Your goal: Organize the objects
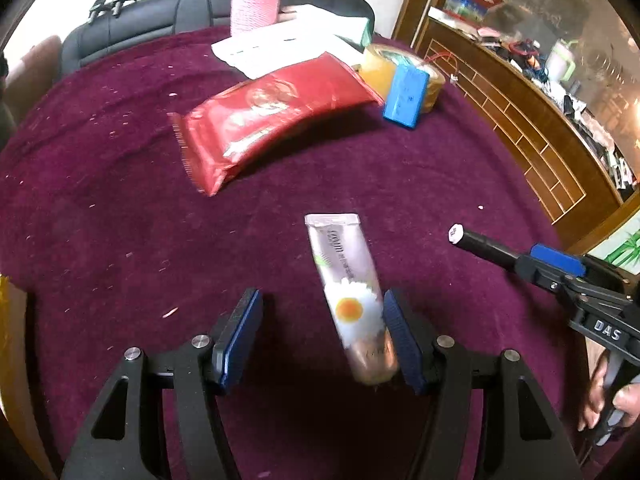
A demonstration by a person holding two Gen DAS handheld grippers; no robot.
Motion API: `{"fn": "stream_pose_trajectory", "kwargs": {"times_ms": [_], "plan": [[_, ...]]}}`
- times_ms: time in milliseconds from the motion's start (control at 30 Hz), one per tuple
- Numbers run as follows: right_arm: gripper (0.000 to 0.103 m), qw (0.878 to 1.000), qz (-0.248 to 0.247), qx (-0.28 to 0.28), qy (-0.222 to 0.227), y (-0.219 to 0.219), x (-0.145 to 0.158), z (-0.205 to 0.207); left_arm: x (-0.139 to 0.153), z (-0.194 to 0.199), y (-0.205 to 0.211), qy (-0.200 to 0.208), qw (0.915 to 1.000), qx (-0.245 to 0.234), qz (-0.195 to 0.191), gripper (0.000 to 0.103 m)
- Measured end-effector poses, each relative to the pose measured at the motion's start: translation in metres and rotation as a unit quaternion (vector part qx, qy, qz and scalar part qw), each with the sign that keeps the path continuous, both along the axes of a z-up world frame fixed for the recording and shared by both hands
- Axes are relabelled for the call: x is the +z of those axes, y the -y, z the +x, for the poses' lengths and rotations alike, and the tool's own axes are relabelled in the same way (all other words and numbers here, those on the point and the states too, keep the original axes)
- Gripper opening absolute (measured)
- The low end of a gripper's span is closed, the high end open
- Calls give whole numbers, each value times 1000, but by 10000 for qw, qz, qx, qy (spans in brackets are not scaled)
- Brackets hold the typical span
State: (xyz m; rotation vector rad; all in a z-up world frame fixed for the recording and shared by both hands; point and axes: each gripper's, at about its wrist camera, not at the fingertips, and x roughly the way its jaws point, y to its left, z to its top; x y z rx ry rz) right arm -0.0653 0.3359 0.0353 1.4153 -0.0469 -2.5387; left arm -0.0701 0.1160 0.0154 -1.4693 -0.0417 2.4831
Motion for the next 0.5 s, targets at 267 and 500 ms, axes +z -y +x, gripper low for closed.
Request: {"fn": "stream_pose_trajectory", "kwargs": {"times_ms": [267, 500], "plan": [[39, 9991, 295, 270, 115, 8, -14, -14, -3, 13, -30, -441, 9947, -575, -723, 40], [15, 9992, 167, 338, 154, 9, -14, -9, 1, 21, -19, -363, 9964, -645, -414, 27]]}}
